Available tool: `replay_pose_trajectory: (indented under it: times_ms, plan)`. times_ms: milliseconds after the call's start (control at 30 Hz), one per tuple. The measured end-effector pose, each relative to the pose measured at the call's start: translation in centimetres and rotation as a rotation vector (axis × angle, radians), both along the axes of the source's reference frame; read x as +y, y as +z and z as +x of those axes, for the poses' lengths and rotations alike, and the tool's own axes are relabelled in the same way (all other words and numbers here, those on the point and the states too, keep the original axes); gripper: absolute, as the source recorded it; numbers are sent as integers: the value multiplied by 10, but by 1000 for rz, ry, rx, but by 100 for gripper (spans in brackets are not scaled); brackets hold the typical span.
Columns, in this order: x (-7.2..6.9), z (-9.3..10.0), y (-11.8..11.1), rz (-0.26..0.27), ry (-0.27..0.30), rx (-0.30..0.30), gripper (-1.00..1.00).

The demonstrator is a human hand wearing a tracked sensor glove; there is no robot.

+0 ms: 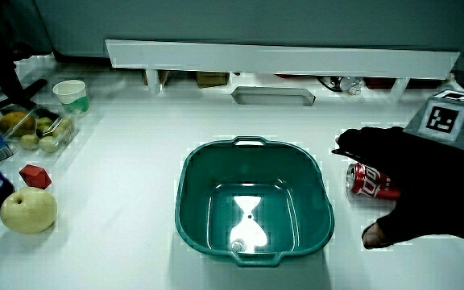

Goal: Pick cola from desk

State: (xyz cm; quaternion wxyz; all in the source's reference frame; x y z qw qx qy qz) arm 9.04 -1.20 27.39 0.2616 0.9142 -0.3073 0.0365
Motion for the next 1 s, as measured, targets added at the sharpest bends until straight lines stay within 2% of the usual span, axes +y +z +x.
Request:
replay_pose_trajectory:
  times_ms: [67, 100, 133, 167, 233, 433, 500, 600, 667, 733, 833, 900, 1000]
  plan:
    - [-9, 7, 9, -37, 38, 0, 0]
    - [-13, 7, 6, -30, 32, 4, 0]
    - [-16, 9, 6, -11, 50, 8, 0]
    - [-20, 14, 13, -43, 68, 8, 0]
    - [-28, 20, 20, -71, 102, 17, 0]
    - [-47, 35, 38, -47, 170, 57, 0]
    - [-54, 42, 45, -91, 194, 62, 0]
    - [-64, 54, 62, -90, 239, 103, 0]
    - [-71, 61, 72, -117, 268, 119, 0]
    - [-76, 68, 81, -141, 299, 110, 0]
    - [-83, 77, 96, -164, 330, 133, 0]
    - [-87, 81, 104, -161, 340, 162, 0]
    - [-91, 85, 116, -185, 356, 208, 0]
